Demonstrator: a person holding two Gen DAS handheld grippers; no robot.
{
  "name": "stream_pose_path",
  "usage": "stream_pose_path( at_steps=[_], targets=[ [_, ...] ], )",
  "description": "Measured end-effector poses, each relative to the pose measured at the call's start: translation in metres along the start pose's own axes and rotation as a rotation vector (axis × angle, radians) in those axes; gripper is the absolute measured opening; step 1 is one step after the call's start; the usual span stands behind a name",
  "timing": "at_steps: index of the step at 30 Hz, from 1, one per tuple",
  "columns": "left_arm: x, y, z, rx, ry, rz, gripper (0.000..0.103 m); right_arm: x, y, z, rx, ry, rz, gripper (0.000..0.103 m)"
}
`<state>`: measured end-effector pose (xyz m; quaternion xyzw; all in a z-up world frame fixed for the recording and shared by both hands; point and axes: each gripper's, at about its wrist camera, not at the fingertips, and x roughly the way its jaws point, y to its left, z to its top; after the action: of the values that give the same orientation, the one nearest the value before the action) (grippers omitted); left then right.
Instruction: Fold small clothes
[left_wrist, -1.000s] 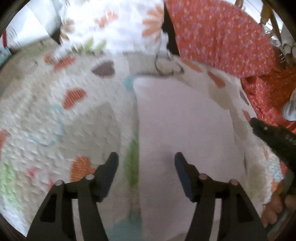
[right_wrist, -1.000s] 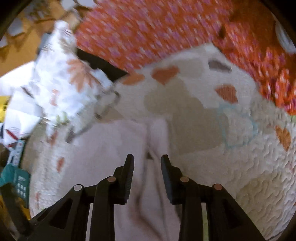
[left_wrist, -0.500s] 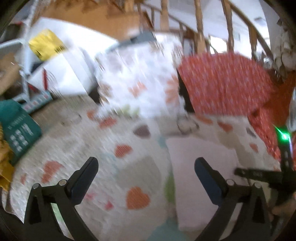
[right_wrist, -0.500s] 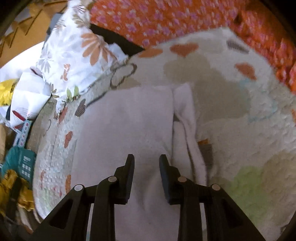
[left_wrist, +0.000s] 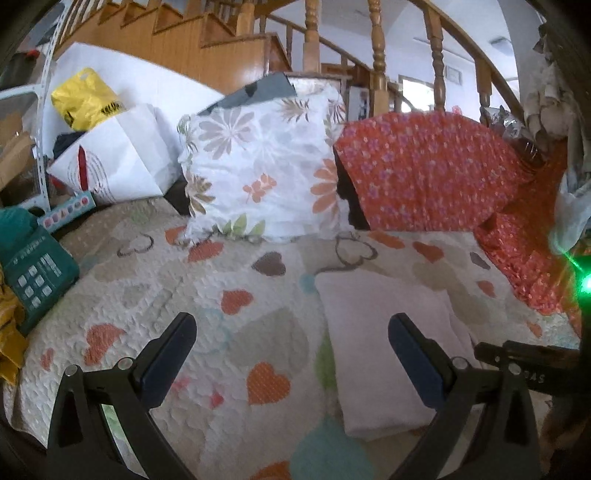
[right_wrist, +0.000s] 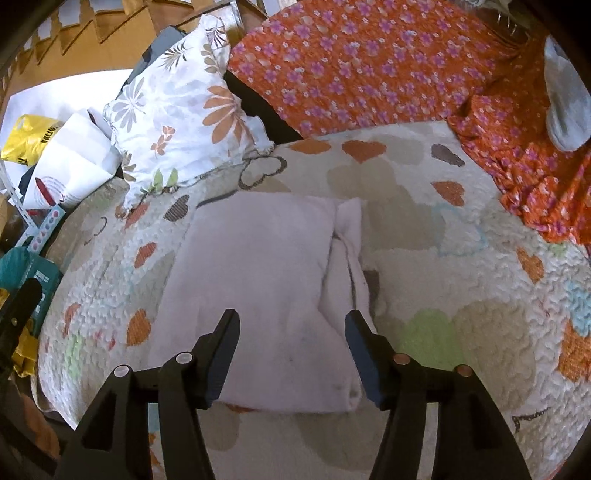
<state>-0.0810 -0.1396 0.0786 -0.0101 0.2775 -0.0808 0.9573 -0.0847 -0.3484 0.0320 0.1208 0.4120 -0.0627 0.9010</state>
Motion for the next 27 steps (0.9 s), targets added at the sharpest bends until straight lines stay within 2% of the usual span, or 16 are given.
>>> stream_pose_path(
  at_steps=[7,11,19,27],
  targets=[
    [0.015,-0.005,-0.007,0.005,0.089,0.0,0.103,0.007,-0.01,-0.003,0.001,0.015,-0.04,0.067],
    [0.02,-0.009,-0.01,0.012,0.112,-0.01,0.103,0.01,-0.007,-0.005,-0.019,0.021,-0.063,0.07],
    [0.029,-0.017,-0.017,0.034,0.162,-0.028,0.103,0.023,0.007,-0.014,-0.11,0.049,-0.125,0.072],
    [0.045,-0.02,-0.028,0.026,0.253,-0.067,0.103,0.025,0.018,-0.017,-0.174,0.039,-0.171,0.073]
  ],
)
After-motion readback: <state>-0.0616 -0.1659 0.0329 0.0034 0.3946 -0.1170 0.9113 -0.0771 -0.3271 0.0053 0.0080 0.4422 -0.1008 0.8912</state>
